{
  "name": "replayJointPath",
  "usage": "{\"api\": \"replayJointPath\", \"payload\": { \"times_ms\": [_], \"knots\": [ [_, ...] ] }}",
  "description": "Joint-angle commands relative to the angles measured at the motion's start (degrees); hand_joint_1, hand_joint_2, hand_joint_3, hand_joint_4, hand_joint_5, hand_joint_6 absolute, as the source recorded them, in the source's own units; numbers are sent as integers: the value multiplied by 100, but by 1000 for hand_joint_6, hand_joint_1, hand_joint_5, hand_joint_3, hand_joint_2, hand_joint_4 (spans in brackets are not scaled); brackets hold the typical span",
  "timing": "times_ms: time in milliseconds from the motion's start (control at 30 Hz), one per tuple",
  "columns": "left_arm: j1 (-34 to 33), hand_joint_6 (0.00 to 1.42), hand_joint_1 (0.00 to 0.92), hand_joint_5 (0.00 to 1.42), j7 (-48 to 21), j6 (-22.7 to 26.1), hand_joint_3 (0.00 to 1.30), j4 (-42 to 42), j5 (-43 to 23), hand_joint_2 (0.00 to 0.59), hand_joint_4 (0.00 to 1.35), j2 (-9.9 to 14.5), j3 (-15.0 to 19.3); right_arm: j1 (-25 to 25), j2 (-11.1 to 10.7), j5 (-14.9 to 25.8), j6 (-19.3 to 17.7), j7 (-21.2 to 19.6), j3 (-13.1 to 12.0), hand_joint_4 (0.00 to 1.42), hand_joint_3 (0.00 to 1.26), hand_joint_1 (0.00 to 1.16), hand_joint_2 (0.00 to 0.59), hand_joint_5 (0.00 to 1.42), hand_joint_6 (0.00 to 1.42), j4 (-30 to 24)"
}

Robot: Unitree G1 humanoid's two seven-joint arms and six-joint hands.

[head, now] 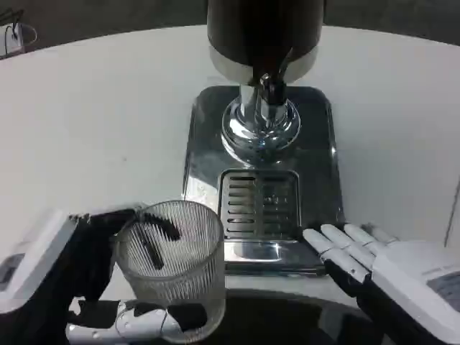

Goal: Grasp the cup under the faucet to collect the drink, then remove the cup.

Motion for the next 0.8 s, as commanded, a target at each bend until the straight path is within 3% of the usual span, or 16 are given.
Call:
{"api": "replayJointPath", "payload": {
  "times_ms": [33,300,800],
  "knots": [
    [124,1424,458,1364,-32,-405,1060,182,-323,0,1151,120,230,93,62,-68,-77,91,77,0,34,455,489,0,0,-118],
    [157,1424,458,1364,-98,-546,1060,236,-462,0,1151,168,335,81,97,-180,-190,119,82,0,34,455,489,0,0,-118],
    [99,1424,458,1364,-77,-462,1060,182,-359,0,1151,94,196,61,204,-229,-212,314,62,0,44,454,489,0,0,-118]
  ]
}}
